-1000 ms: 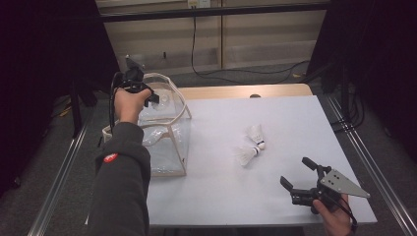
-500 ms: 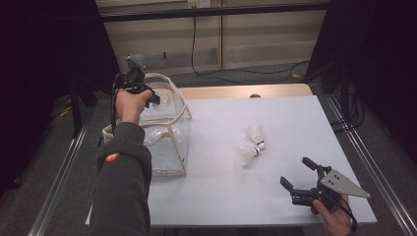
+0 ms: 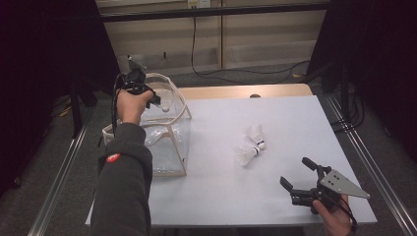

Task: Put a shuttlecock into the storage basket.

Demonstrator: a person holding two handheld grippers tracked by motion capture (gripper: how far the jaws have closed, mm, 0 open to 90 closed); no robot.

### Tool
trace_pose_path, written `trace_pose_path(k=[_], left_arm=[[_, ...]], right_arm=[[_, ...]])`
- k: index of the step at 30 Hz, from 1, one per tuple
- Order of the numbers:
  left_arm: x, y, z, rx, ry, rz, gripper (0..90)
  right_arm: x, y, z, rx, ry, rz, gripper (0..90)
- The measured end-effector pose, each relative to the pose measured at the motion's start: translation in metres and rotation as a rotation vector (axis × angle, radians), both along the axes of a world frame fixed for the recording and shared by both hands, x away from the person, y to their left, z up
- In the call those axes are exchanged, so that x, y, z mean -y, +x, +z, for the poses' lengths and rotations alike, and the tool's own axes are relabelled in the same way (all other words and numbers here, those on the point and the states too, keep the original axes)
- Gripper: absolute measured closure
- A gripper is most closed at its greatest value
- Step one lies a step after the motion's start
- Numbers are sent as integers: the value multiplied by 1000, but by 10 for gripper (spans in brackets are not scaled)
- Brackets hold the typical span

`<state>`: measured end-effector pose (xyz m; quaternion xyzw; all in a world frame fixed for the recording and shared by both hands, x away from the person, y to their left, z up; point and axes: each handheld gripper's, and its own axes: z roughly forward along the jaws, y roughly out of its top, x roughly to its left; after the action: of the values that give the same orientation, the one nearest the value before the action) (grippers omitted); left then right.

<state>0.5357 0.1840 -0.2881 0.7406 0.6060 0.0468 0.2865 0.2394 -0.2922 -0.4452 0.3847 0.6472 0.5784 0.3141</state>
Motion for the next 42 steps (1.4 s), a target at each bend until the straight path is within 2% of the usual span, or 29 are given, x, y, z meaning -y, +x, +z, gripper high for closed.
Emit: trace_pose_path(k=[14, 32, 42], left_arm=[[0, -1, 1, 10, 1, -5, 805], [0, -13, 12, 23, -26, -20, 655], [-2, -21, 19, 33, -42, -11, 568]], right_arm=[[-1, 0, 0, -3, -1, -1, 19], [-1, -1, 1, 2, -6, 0, 19], [-1, -1, 1, 4, -8, -1, 19]])
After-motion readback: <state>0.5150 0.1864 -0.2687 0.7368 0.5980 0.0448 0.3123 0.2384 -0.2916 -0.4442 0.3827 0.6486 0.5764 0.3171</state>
